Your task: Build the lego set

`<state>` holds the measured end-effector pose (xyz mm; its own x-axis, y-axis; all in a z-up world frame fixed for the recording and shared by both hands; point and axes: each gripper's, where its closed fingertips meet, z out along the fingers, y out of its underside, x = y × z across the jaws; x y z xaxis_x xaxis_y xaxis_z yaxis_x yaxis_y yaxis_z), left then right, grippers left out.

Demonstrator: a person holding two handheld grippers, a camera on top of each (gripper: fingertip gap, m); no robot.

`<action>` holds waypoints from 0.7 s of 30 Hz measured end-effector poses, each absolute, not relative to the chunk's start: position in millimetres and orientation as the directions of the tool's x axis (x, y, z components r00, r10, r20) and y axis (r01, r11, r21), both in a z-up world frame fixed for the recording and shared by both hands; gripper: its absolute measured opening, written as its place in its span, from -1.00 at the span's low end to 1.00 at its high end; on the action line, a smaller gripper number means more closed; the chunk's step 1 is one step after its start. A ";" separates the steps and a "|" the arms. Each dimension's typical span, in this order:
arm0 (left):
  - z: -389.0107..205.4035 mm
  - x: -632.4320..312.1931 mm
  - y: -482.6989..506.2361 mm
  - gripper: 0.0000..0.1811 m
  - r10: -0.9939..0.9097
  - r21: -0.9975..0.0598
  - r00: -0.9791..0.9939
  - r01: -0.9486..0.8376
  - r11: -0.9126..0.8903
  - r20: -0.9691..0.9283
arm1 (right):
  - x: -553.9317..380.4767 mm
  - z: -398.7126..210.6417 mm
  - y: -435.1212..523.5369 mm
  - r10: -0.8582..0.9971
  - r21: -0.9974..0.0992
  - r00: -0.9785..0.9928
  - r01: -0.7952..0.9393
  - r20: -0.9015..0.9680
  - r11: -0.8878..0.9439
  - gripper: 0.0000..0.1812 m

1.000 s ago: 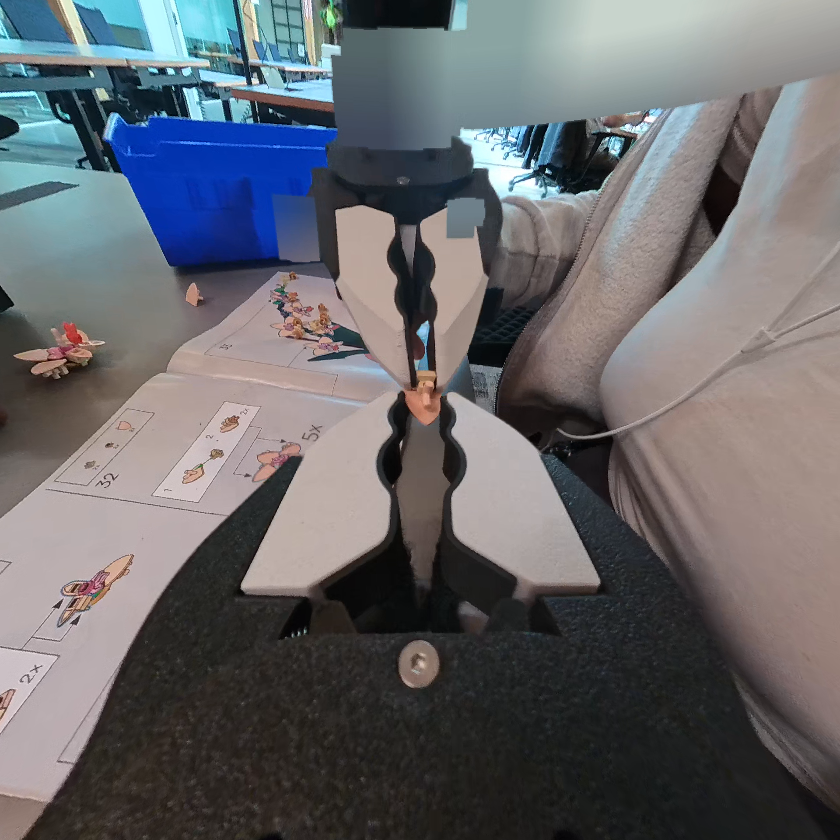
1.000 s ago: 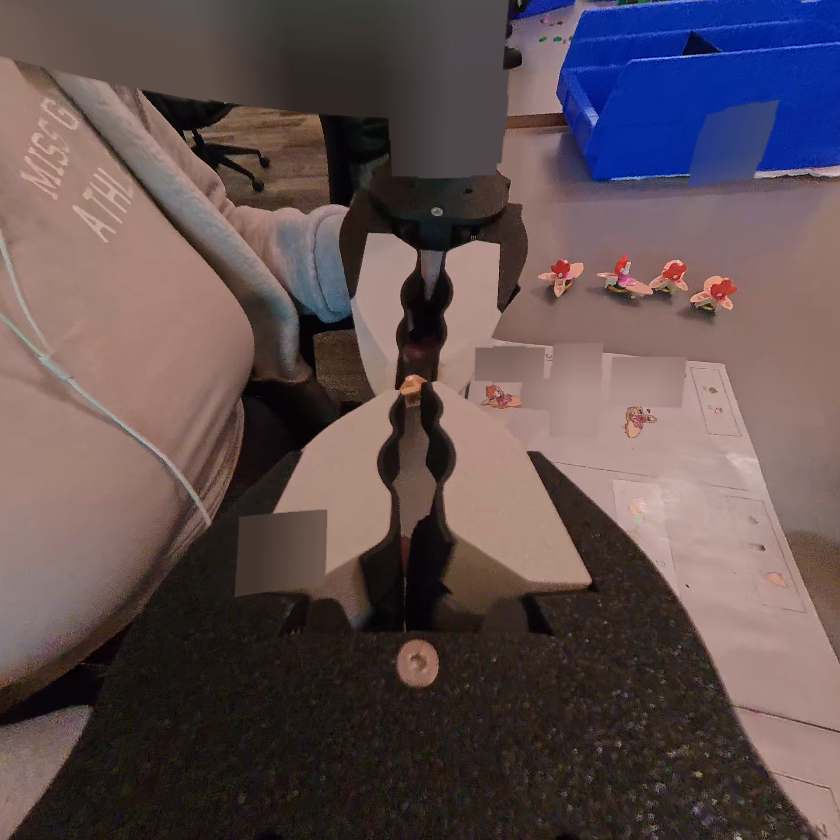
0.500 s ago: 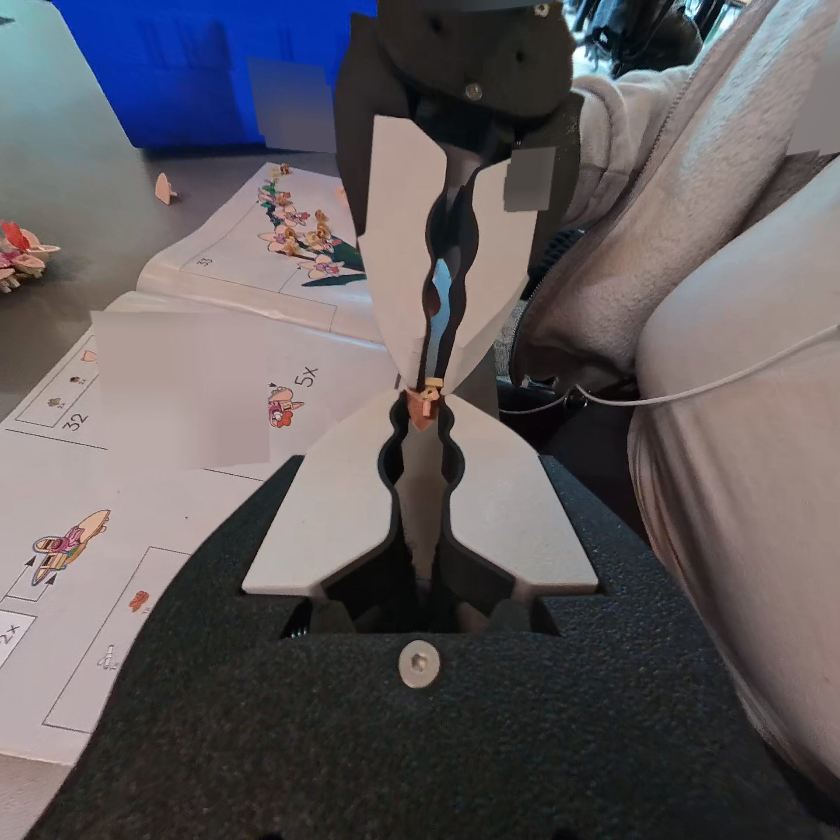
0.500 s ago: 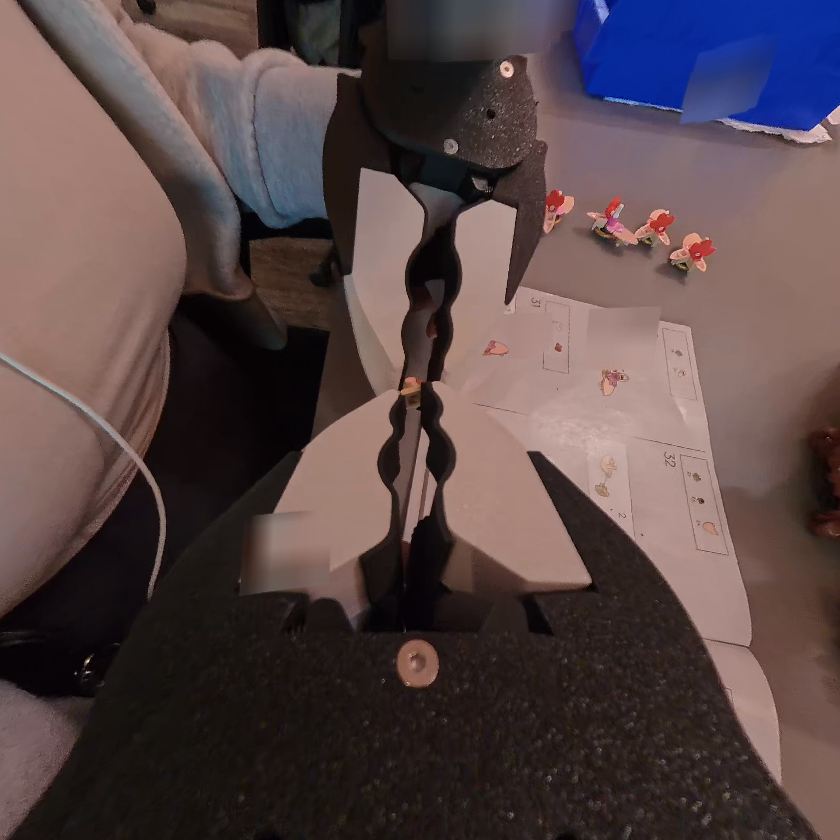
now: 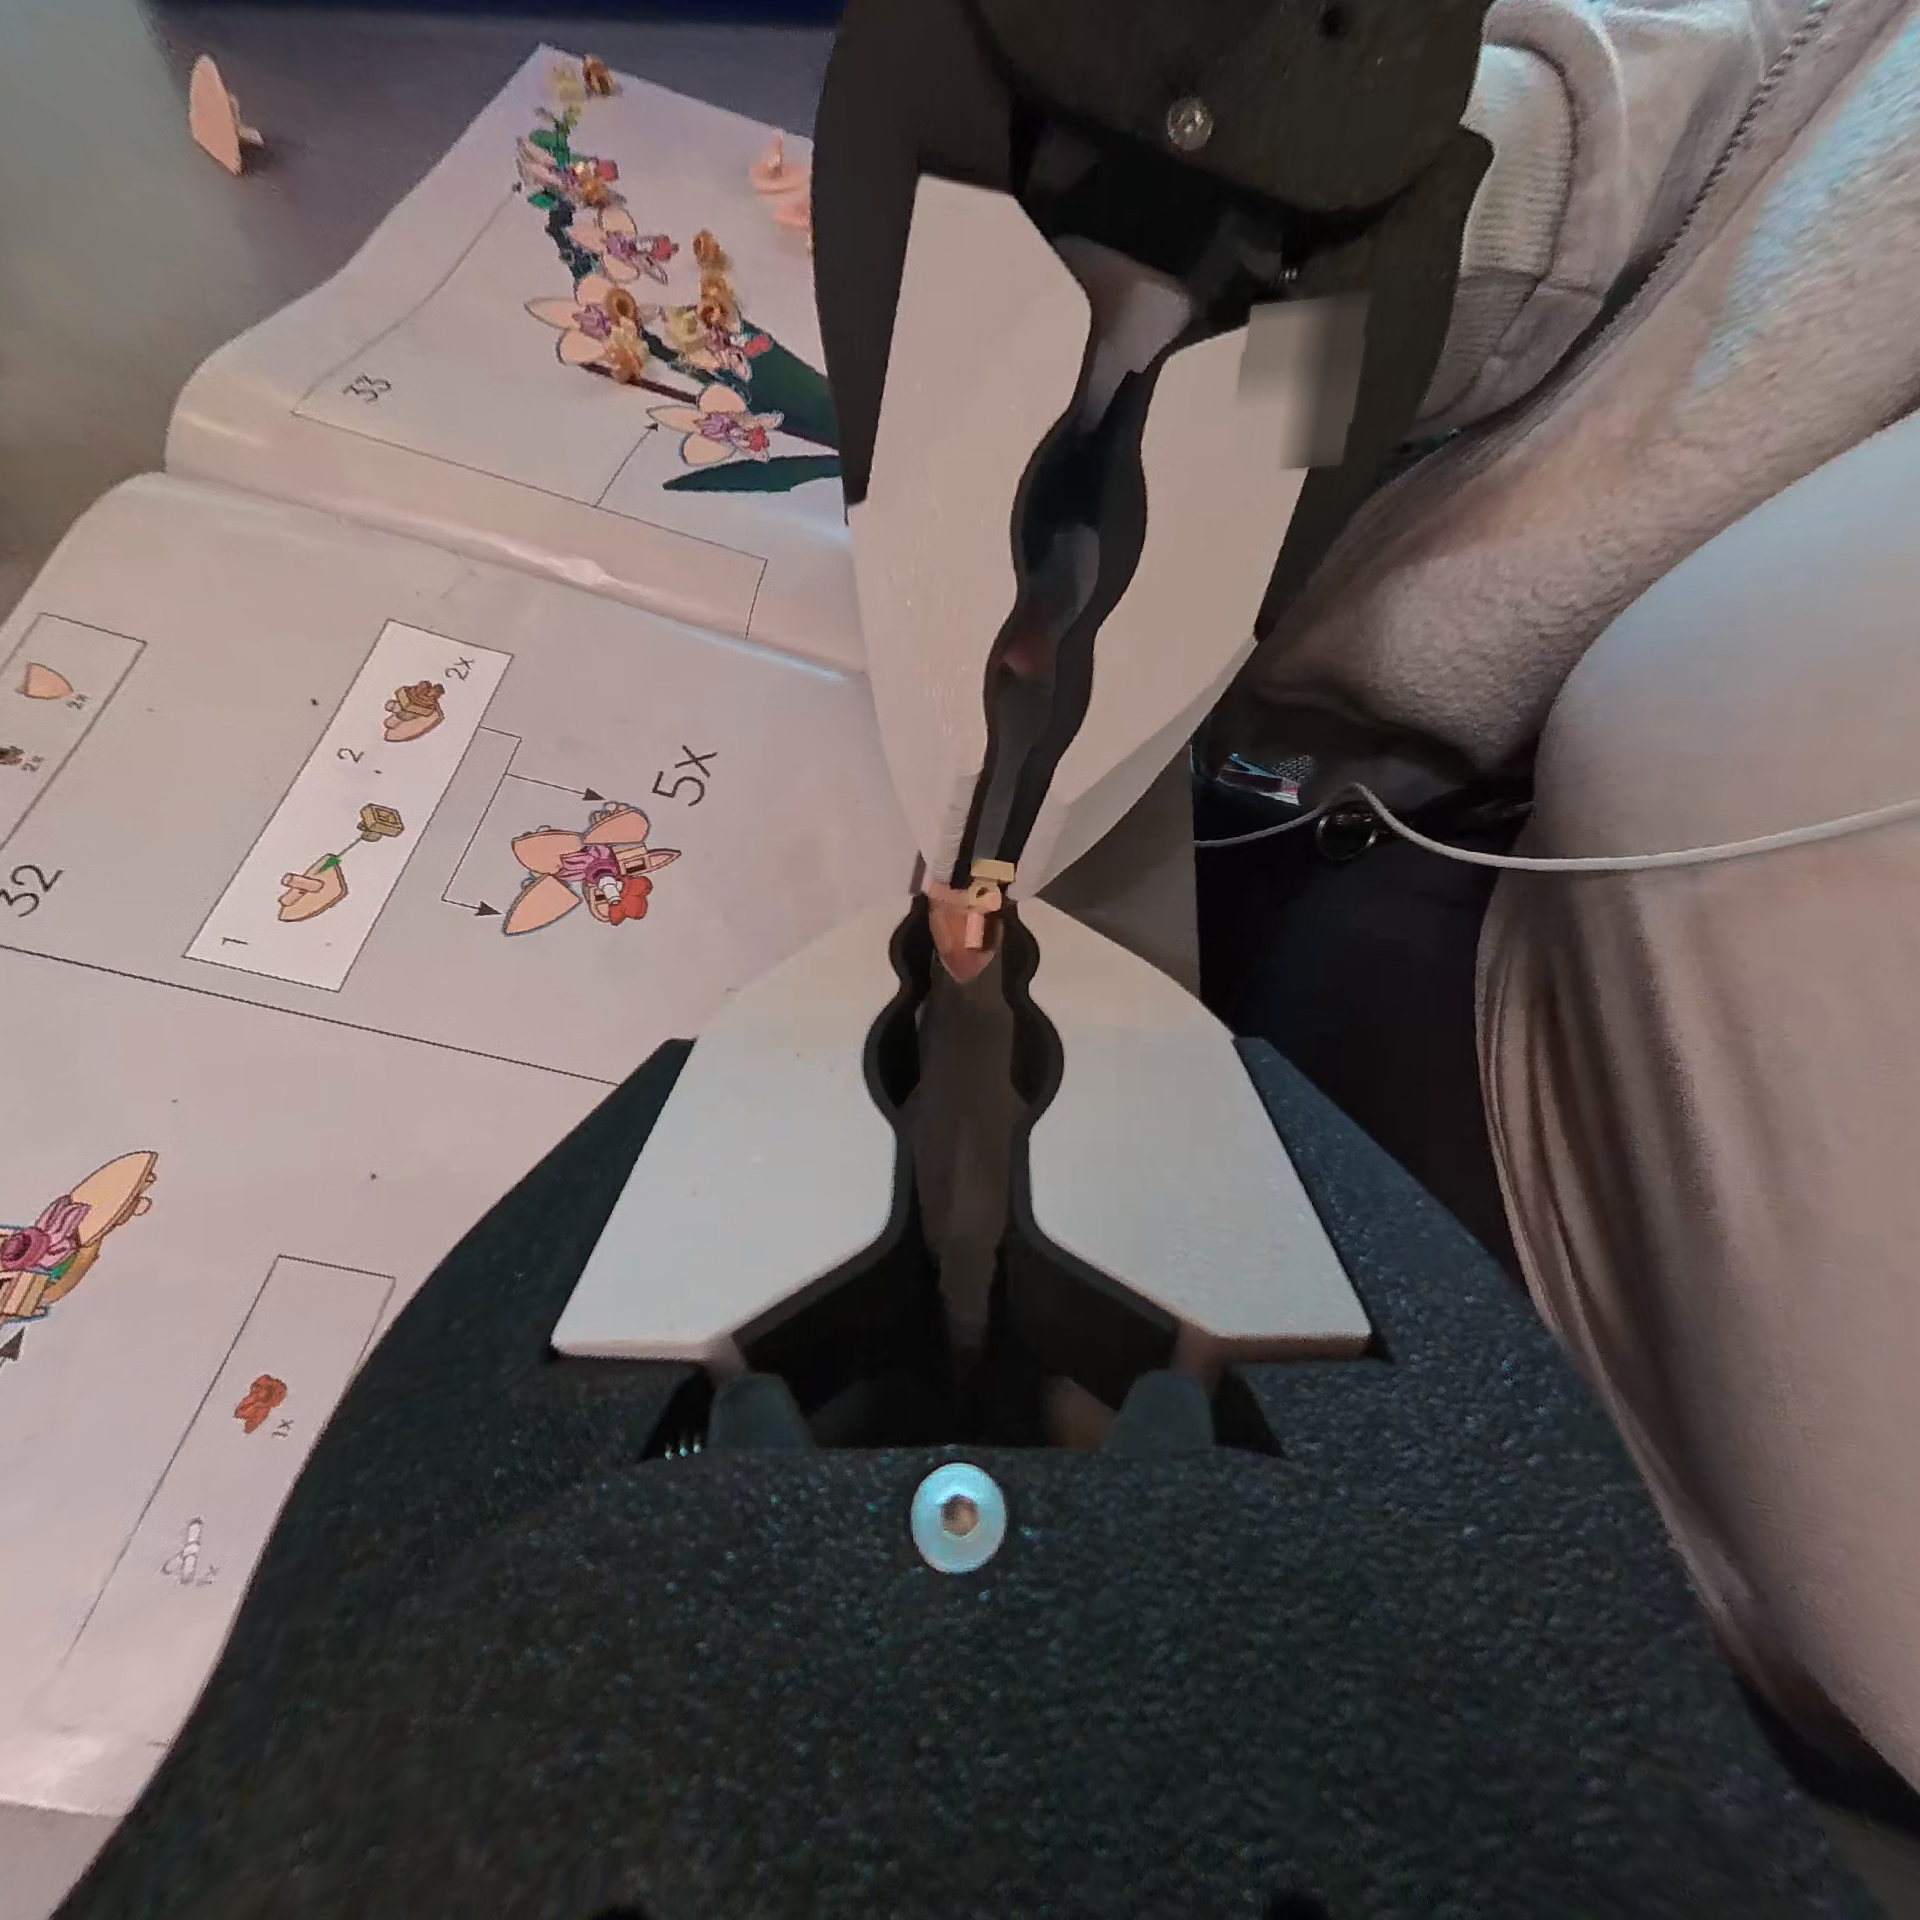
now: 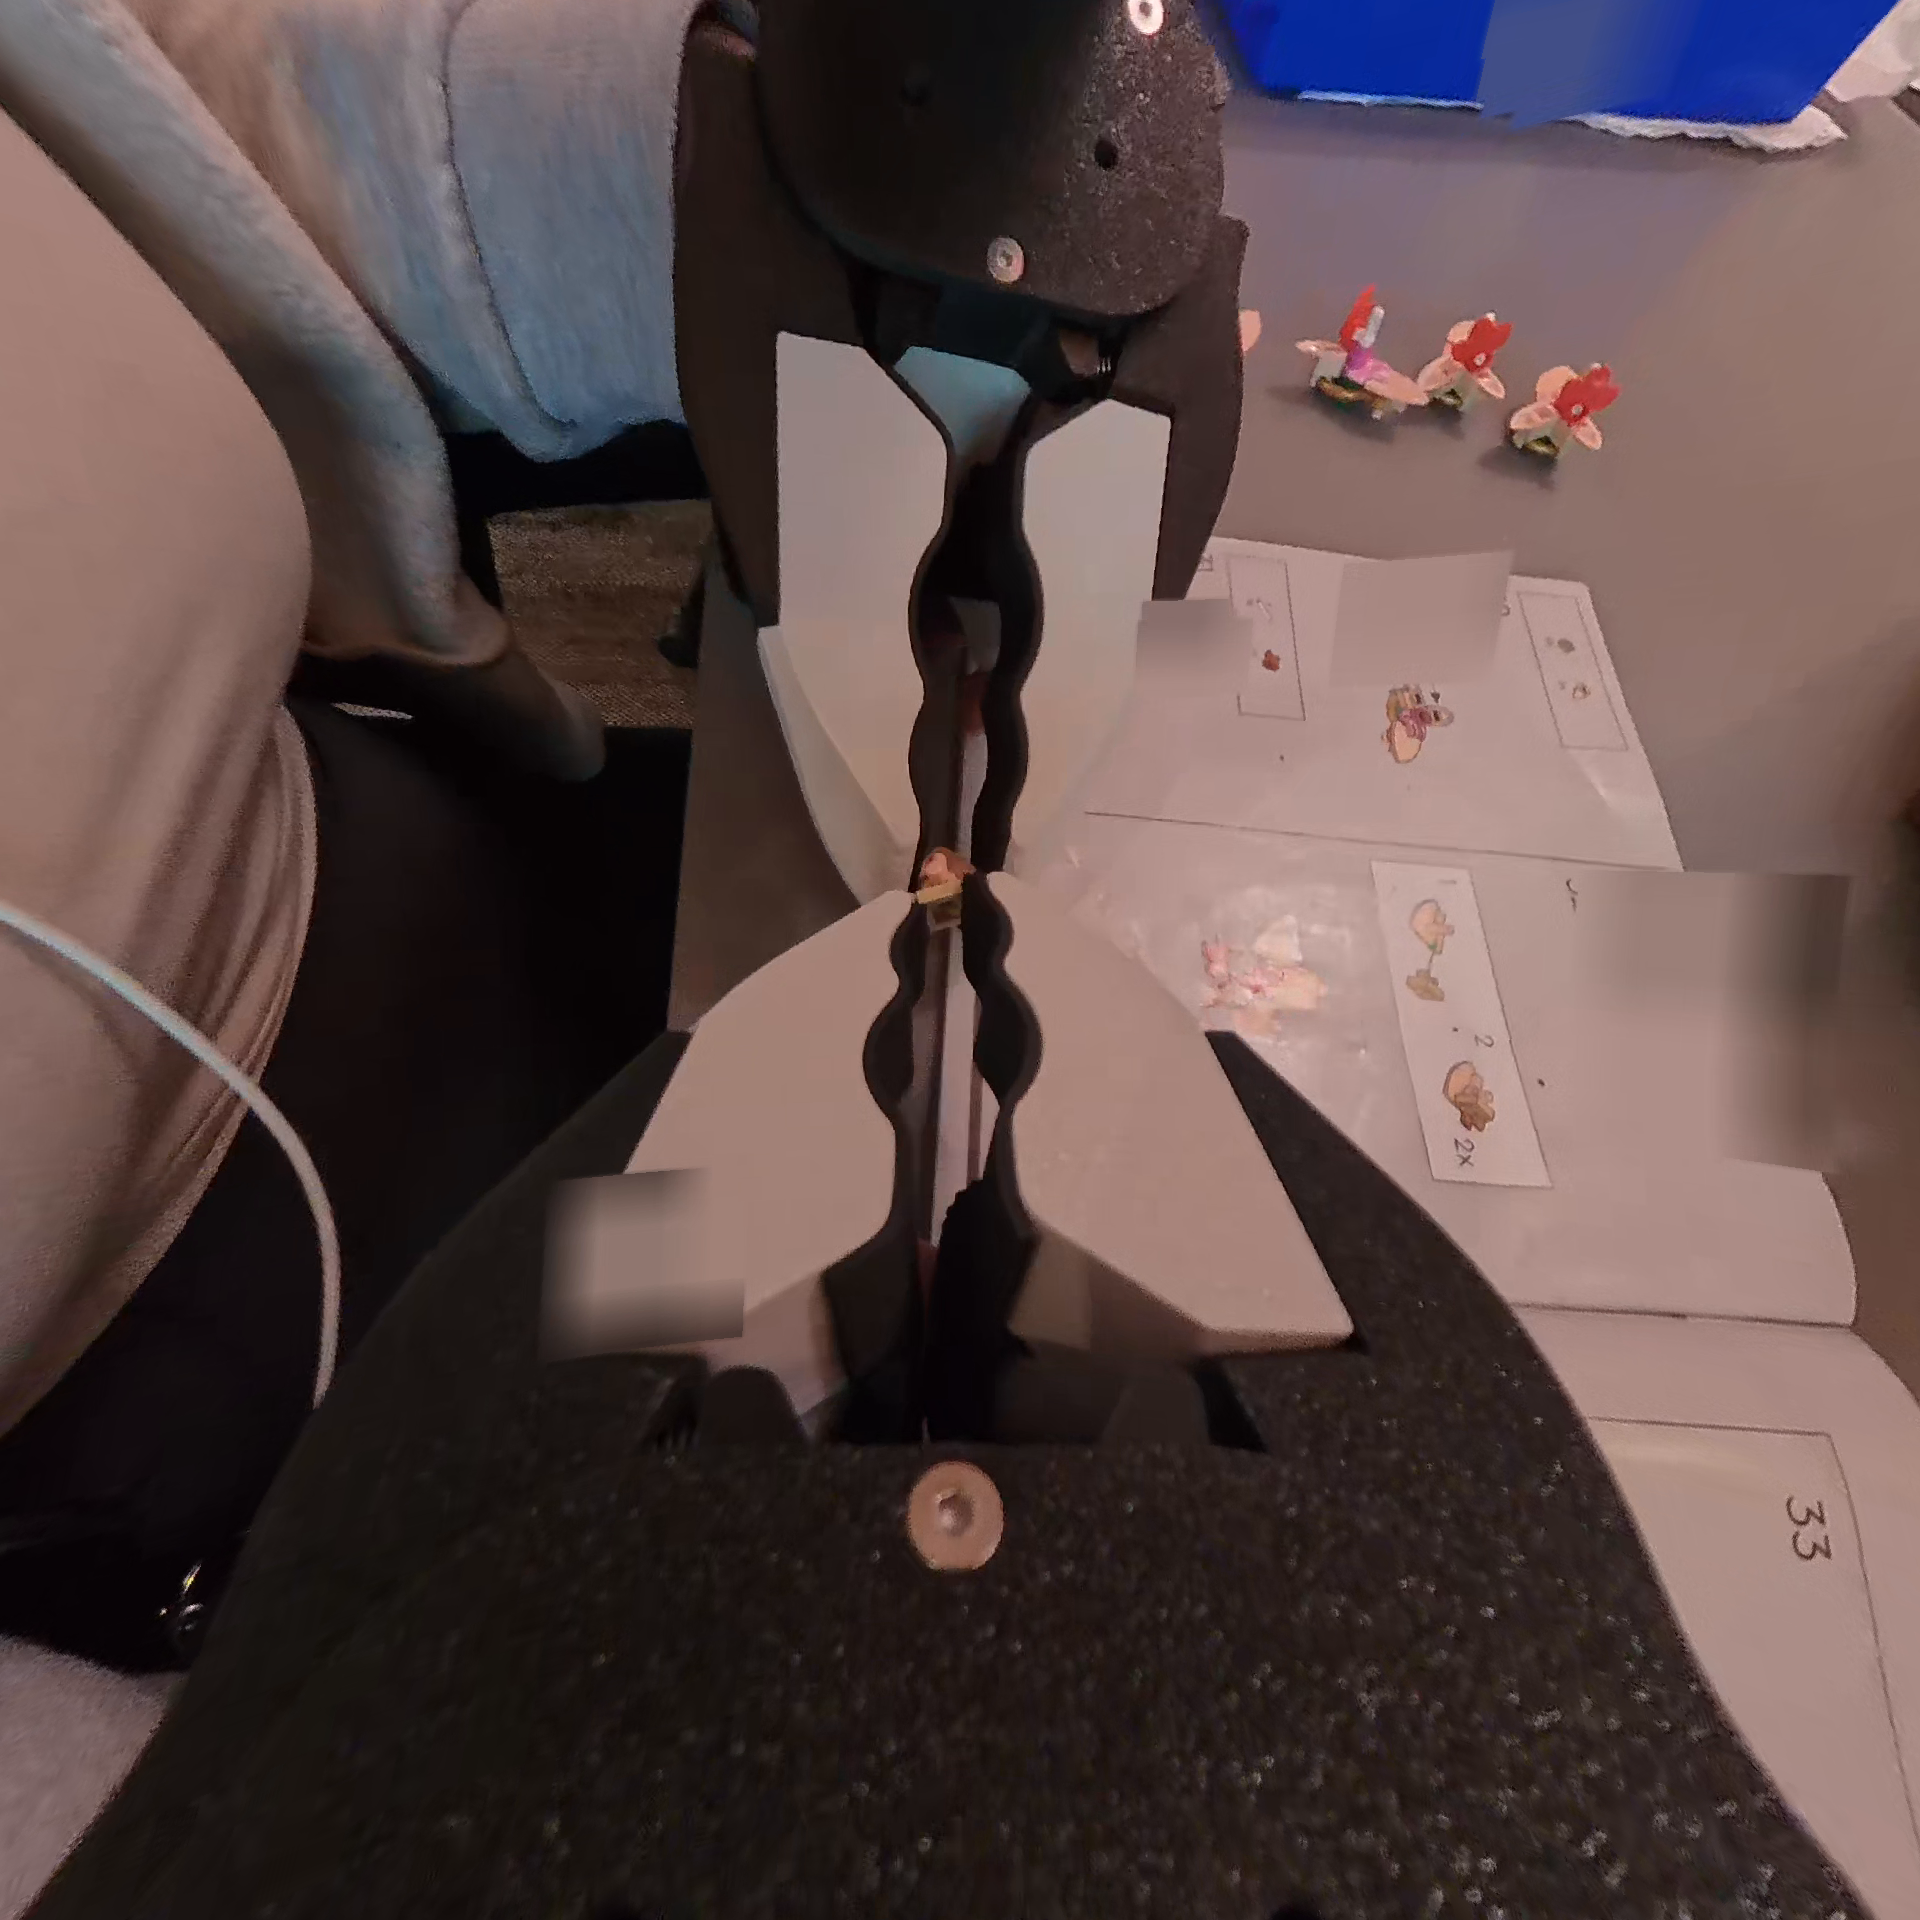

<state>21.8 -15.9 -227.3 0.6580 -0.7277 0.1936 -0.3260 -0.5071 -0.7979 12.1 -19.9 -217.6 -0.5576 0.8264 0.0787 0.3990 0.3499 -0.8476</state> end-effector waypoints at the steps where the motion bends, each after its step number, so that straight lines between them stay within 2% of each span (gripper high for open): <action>1: -228.0 21.4 -14.2 -0.86 -0.725 -0.793 0.660 -0.327 -0.514 0.198 | 11.7 -218.3 -18.0 0.834 -0.851 -0.547 0.403 0.071 0.337 -0.93; 6: -224.7 20.8 -9.4 -0.85 -0.720 -0.783 0.657 -0.317 -0.535 0.226 | 11.0 -214.7 -12.5 0.856 -0.873 -0.517 0.405 0.027 0.272 -0.93; 12: -222.6 19.1 -11.1 -0.86 -0.747 -0.749 0.638 -0.399 -0.529 0.187 | 9.8 -212.1 -14.7 0.840 -0.875 -0.543 0.400 0.015 0.274 -0.93; 21: -231.7 20.2 -14.5 -0.88 -0.767 -0.734 0.619 -0.440 -0.517 0.169 | 10.8 -221.3 -18.8 0.777 -0.825 -0.620 0.379 0.110 0.419 -0.93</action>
